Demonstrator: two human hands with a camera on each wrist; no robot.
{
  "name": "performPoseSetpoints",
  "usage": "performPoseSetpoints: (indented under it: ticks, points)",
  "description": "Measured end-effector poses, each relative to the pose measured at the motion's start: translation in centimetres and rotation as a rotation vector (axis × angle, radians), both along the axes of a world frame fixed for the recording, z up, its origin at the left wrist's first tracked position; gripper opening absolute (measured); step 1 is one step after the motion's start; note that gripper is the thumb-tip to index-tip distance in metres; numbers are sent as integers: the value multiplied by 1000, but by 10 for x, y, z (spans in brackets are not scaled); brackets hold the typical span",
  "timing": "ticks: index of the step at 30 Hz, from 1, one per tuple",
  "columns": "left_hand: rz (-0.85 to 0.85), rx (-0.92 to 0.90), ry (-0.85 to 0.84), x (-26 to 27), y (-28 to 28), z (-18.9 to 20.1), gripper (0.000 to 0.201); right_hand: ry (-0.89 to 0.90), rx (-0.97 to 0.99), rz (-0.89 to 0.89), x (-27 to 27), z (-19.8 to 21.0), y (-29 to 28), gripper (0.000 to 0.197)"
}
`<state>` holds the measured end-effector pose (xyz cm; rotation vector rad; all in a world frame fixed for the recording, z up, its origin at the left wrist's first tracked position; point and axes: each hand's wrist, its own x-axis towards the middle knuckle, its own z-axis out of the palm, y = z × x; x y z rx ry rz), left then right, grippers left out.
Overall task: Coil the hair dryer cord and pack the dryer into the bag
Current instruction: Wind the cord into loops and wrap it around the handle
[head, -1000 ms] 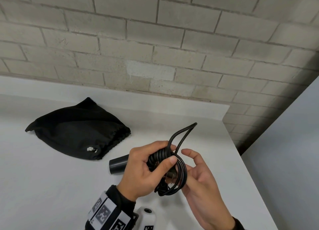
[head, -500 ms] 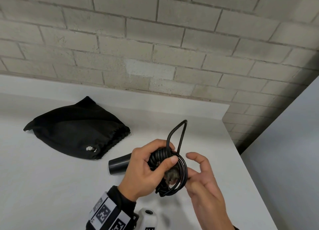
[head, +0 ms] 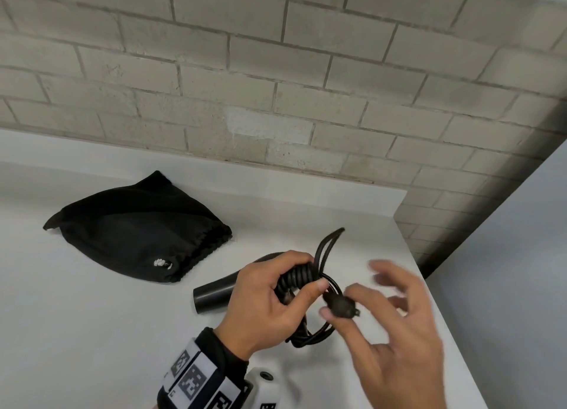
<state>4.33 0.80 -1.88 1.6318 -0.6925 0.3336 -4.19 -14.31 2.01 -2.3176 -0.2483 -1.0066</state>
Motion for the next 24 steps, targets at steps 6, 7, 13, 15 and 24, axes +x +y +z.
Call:
performPoseSetpoints:
  ticks: [6,7,13,15,24]
  points:
    - [50,78,-23,0,3,3,23,112,554,331,-6,53,-13,33]
    - [47,86,-31,0,5,4,23,102,639,393,-6,62,-16,34]
    - [8,97,-72,2,11,9,32,69,596,500,2,111,-34,27]
    - [1,114,-106,3,14,12,35,60,618,514,8,121,-40,25]
    - [-56,206,-200,-1,15,17,34,289,844,522,53,124,-31,14]
